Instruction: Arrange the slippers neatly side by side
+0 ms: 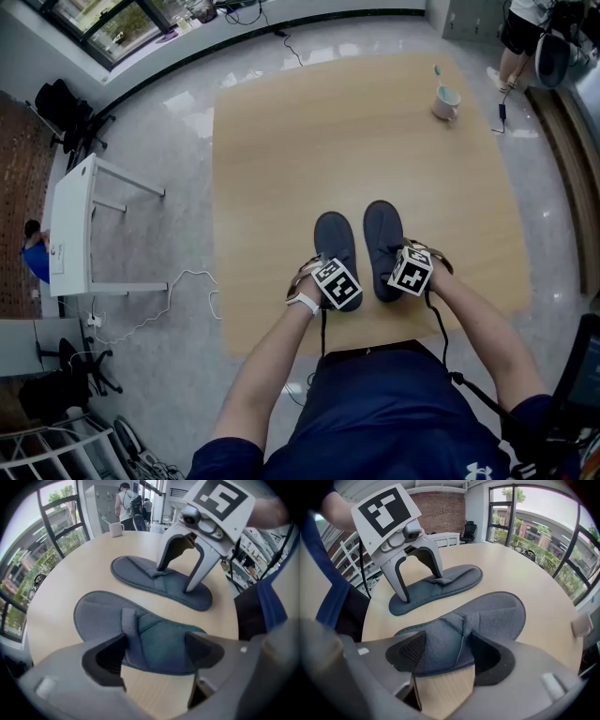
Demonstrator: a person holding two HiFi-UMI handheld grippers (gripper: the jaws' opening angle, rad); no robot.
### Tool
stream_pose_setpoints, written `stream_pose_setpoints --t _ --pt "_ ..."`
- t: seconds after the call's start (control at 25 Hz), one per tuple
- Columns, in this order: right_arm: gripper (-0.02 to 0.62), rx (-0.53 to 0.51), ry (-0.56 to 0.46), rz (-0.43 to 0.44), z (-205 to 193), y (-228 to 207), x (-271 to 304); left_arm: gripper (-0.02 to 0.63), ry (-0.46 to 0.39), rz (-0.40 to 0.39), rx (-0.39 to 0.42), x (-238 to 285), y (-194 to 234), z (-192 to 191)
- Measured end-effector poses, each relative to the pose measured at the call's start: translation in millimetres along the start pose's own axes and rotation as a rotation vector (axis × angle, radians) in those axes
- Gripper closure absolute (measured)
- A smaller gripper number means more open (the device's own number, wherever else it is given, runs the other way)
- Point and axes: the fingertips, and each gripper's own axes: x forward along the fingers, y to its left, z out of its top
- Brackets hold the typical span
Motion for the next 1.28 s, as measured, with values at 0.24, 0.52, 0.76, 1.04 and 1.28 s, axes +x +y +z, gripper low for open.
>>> stream_pose_setpoints --t 0.24,0.52,0.76,1.04,1.28 --pt "0.279 0.036 -0.018 -0.016 3 17 4 0.195 -0.022 0.006 -0.010 4 -12 2" --pt "0.279 0.043 -0.019 -0.014 6 32 5 0.195 -0.023 0.000 0.016 4 -24 2" --pt "0.279 0.054 -0.019 -0.020 5 37 7 0.195 -0.015 -0.003 0.036 6 -27 -1" --pt "0.279 0.052 -0.022 -0.015 4 38 7 0.195 -0.018 -0.005 0.036 7 -27 -1" --pt "0.279 0.049 -0.029 -0.015 6 37 8 0.195 -0.034 0.000 0.036 6 -26 -1"
